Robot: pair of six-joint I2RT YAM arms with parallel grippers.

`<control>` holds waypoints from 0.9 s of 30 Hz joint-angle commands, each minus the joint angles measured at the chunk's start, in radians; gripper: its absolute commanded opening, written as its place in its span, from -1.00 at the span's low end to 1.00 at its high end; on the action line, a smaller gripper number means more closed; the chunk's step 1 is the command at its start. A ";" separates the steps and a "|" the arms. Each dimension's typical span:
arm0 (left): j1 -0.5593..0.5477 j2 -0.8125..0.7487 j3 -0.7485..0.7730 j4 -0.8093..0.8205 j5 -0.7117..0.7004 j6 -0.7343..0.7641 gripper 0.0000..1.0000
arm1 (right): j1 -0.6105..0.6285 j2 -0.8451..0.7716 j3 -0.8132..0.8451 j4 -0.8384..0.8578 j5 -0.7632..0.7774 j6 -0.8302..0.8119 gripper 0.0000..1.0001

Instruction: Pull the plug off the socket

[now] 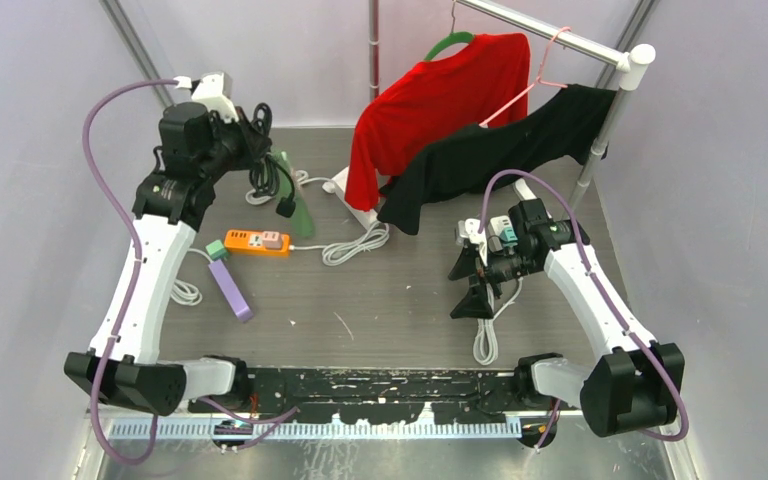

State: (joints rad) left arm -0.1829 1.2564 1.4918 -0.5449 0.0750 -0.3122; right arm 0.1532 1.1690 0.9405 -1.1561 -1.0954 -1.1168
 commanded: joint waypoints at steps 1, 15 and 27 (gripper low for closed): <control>0.001 0.006 0.127 0.107 -0.004 0.056 -1.00 | -0.005 -0.029 0.007 0.006 -0.038 -0.017 1.00; -0.118 -0.033 0.145 0.208 0.475 -0.201 -1.00 | -0.004 -0.042 0.003 0.013 -0.054 -0.017 1.00; -0.288 -0.061 0.068 0.337 0.622 -0.359 -1.00 | -0.015 -0.065 0.006 0.088 -0.055 0.060 0.99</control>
State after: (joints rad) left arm -0.3893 1.2297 1.5543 -0.4683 0.6037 -0.5980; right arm 0.1528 1.1332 0.9367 -1.1240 -1.1210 -1.1030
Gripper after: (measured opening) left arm 0.127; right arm 0.996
